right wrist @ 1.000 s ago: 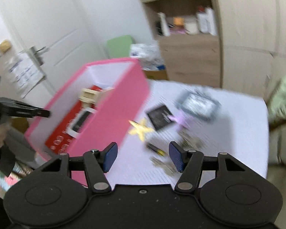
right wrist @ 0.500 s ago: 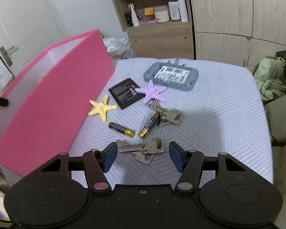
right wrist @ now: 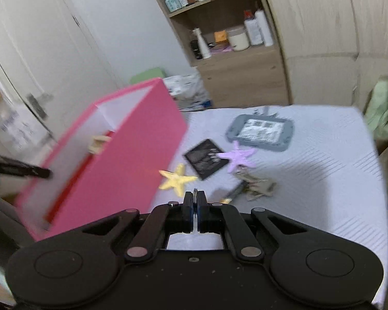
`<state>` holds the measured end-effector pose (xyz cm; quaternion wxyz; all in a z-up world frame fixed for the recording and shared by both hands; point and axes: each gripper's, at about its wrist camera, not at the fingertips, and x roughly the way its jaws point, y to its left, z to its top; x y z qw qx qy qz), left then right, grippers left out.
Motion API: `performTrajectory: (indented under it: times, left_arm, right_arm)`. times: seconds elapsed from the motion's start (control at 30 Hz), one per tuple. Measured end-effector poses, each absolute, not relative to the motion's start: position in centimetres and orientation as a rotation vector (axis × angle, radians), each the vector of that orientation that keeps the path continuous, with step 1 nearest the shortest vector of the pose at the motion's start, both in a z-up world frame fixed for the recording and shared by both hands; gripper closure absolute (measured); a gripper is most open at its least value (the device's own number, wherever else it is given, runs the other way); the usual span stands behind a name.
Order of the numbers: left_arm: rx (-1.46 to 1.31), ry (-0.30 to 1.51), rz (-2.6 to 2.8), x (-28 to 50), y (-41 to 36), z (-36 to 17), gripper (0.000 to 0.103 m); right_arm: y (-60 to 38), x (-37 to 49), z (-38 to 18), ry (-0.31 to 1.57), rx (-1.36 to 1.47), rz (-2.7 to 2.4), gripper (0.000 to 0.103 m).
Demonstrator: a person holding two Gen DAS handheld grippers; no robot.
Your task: Organize rigid objects
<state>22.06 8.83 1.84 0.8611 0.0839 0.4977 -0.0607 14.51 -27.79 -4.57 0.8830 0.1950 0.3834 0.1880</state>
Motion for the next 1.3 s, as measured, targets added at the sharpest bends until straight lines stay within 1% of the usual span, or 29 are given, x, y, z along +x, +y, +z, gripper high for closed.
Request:
performTrajectory:
  times: [0.17, 0.27, 0.47, 0.63, 0.7, 0.73, 0.77, 0.93, 1.1, 1.2, 1.23, 1.3]
  left_arm:
    - [0.181, 1.043, -0.127, 22.1, 8.8, 1.9, 0.095]
    - [0.18, 1.042, -0.127, 22.1, 8.8, 1.9, 0.095]
    - [0.206, 1.053, -0.121, 22.0, 8.5, 1.9, 0.095]
    - [0.223, 1.056, -0.121, 21.8, 8.5, 2.0, 0.095]
    - [0.216, 1.054, -0.12, 21.7, 8.6, 1.9, 0.095]
    - [0.212, 1.053, -0.117, 21.7, 8.7, 2.0, 0.098]
    - [0.208, 1.05, -0.108, 21.7, 8.8, 2.0, 0.098]
    - [0.193, 1.03, -0.102, 21.5, 8.9, 2.5, 0.1]
    - [0.199, 1.021, -0.086, 21.5, 8.5, 2.4, 0.1]
    - [0.188, 1.025, -0.082, 21.6, 8.6, 2.3, 0.1]
    - [0.182, 1.026, -0.081, 21.6, 8.7, 2.4, 0.1]
    - [0.174, 1.025, -0.08, 21.7, 8.8, 2.3, 0.1]
  right_arm:
    - [-27.4, 14.9, -2.8, 0.781, 0.52, 0.51, 0.098]
    - [-26.5, 15.1, -0.8, 0.74, 0.529, 0.567, 0.098]
    - [-23.5, 15.3, 3.9, 0.683, 0.444, 0.642, 0.098]
    - [-20.2, 16.1, 6.0, 0.728, 0.366, 0.726, 0.098]
    - [-18.8, 16.5, 6.0, 0.755, 0.363, 0.772, 0.098]
    - [-18.2, 16.6, 5.8, 0.767, 0.361, 0.797, 0.098]
    - [-17.5, 16.7, 5.4, 0.78, 0.359, 0.818, 0.098]
    - [-14.2, 17.7, 2.1, 0.88, 0.351, 0.872, 0.098]
    - [-11.7, 18.7, -0.8, 0.942, 0.313, 0.896, 0.098]
    - [-10.3, 19.2, -1.6, 0.964, 0.246, 0.873, 0.09]
    - [-10.4, 19.3, -1.5, 0.947, 0.233, 0.854, 0.083]
    - [-11.3, 19.1, -0.9, 0.906, 0.239, 0.847, 0.074]
